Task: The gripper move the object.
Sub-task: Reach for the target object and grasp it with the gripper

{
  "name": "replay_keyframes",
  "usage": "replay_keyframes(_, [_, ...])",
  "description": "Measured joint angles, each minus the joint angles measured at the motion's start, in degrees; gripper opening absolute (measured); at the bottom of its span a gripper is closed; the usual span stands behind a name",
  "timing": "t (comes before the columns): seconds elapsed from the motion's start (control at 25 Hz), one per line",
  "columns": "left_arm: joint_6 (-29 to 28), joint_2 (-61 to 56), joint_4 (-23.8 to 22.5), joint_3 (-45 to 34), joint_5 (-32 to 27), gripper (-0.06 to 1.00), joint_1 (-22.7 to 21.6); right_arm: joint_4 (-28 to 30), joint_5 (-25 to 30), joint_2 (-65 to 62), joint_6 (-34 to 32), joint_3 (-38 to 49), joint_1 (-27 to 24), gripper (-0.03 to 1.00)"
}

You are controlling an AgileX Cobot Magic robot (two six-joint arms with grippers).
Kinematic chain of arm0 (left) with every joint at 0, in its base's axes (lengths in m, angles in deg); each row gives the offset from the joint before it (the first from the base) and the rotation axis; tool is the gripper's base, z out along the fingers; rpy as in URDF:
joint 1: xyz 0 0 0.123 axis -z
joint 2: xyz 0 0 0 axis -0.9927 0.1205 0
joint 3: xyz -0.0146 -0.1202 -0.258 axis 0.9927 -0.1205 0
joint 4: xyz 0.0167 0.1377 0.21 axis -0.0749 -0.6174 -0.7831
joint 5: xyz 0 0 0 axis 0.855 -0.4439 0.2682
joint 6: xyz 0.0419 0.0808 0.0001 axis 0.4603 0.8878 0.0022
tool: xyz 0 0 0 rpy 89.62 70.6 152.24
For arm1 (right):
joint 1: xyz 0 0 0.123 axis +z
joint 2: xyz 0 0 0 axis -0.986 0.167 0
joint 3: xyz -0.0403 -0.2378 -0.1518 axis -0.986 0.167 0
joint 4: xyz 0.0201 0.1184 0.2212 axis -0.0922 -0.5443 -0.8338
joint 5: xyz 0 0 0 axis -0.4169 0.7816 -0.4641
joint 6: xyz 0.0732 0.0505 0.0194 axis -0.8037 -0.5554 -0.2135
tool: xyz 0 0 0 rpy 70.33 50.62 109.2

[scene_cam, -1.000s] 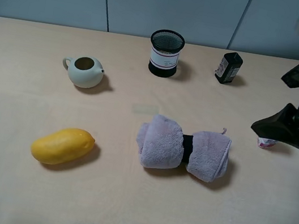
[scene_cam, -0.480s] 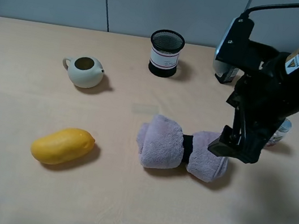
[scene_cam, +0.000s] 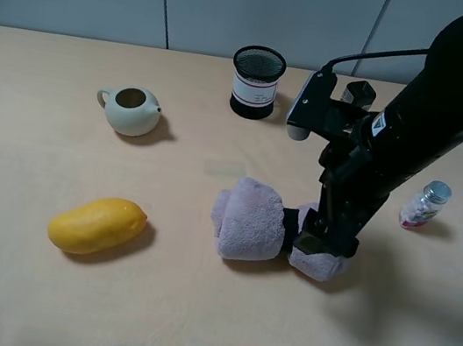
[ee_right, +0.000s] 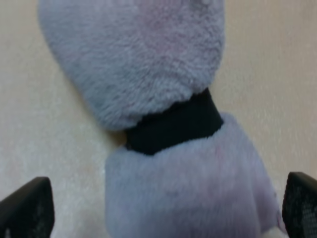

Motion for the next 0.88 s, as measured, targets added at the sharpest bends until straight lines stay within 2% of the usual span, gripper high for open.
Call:
replay_keyframes(0.4, [0.0, 0.0, 0.0, 0.0, 0.0, 0.79, 0.0, -0.9, -5.0, 6.4, 0.0, 0.0, 0.0, 0.69])
replay_keyframes(0.68, [0.0, 0.0, 0.0, 0.0, 0.0, 0.79, 0.0, -0.6, -9.0, 9.7, 0.0, 0.0, 3.3, 0.69])
replay_keyframes(0.88, [0.0, 0.0, 0.0, 0.0, 0.0, 0.79, 0.0, -0.7, -11.0, 13.2, 0.0, 0.0, 3.4, 0.69])
